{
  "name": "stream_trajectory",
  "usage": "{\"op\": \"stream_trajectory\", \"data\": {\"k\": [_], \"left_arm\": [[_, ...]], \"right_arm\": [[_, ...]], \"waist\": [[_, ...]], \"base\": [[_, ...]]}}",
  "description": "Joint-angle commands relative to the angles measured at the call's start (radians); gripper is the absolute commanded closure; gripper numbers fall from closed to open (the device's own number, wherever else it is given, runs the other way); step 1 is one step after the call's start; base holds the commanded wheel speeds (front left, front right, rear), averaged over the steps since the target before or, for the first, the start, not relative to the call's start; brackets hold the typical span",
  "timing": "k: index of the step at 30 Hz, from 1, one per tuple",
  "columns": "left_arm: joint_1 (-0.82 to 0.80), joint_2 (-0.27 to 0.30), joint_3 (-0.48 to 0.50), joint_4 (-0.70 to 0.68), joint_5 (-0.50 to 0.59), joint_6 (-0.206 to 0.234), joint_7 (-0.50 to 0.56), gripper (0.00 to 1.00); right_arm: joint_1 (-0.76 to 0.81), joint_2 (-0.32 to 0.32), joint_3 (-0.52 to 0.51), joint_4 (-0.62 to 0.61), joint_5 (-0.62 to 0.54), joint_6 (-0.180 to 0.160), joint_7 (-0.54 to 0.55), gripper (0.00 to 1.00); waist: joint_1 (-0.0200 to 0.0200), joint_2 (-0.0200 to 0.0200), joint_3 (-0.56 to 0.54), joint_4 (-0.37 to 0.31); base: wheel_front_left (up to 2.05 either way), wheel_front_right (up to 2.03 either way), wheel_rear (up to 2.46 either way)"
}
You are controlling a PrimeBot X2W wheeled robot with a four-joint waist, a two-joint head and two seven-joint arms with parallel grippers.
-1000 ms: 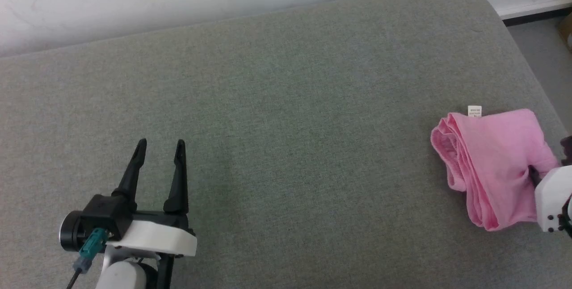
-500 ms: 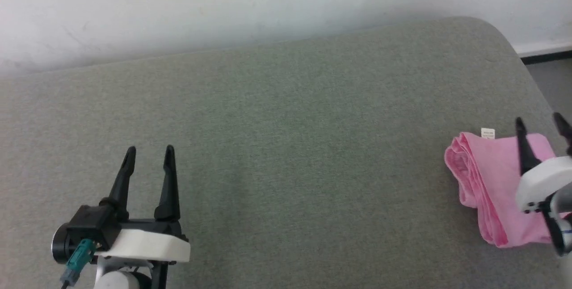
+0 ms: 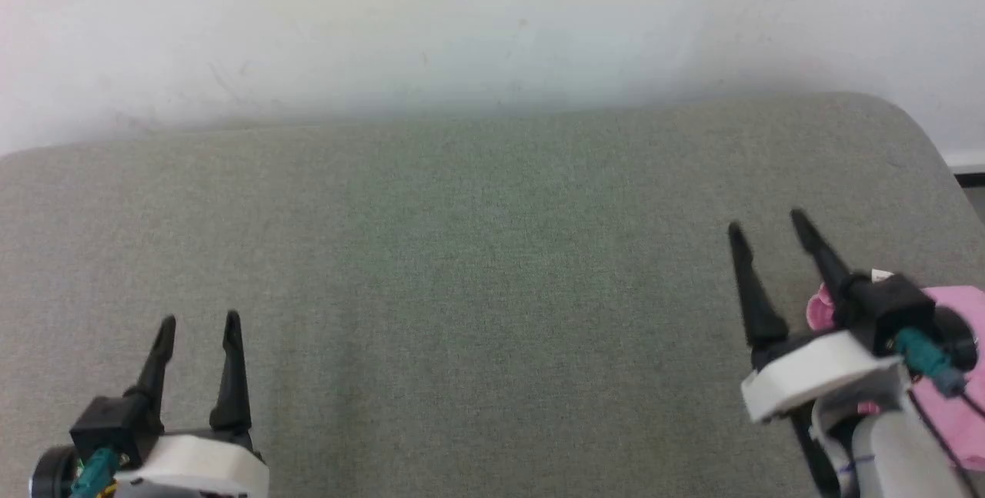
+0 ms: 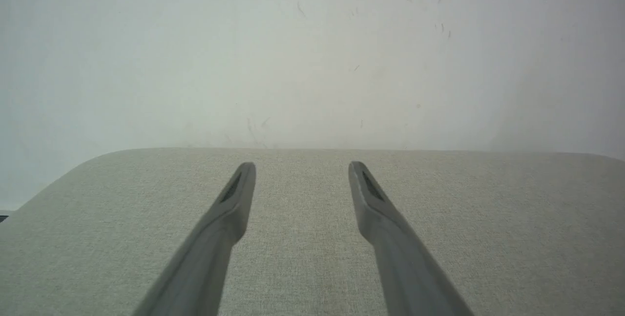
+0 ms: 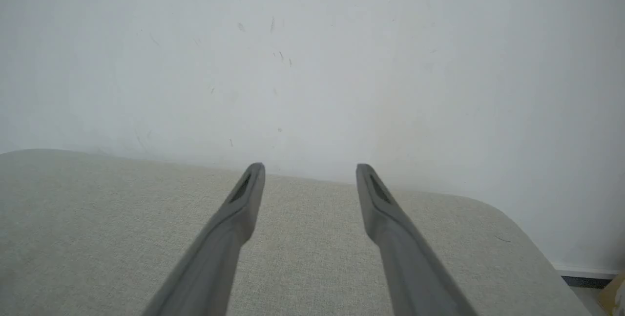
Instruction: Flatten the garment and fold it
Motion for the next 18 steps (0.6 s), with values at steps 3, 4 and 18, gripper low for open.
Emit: {"op": "stream_trajectory", "data": {"k": [3, 4, 18], "left_arm": [[0.039, -0.001, -0.007, 0.021, -0.006, -0.011, -0.004, 0.00], [0.048, -0.004, -0.010, 0.023, -0.006, -0.010, -0.004, 0.00], [0.105, -0.037, -0.015, 0.062, -0.002, -0.036, -0.005, 0.00]], "right_arm": [[0.079, 0.011, 0.019, -0.032, 0.000, -0.001, -0.006, 0.00], [0.105, 0.014, 0.023, -0.042, -0.003, -0.001, -0.003, 0.00], [0.265, 0.022, 0.031, -0.111, -0.001, -0.001, 0.031, 0.00]], "waist": [[0.0001, -0.0001, -0.043, 0.012], [0.0001, -0.0001, -0.051, 0.013], [0.0001, -0.0001, -0.090, 0.006]], "base": [[0.00, 0.00, 0.00], [0.00, 0.00, 0.00], [0.00, 0.00, 0.00]]}}
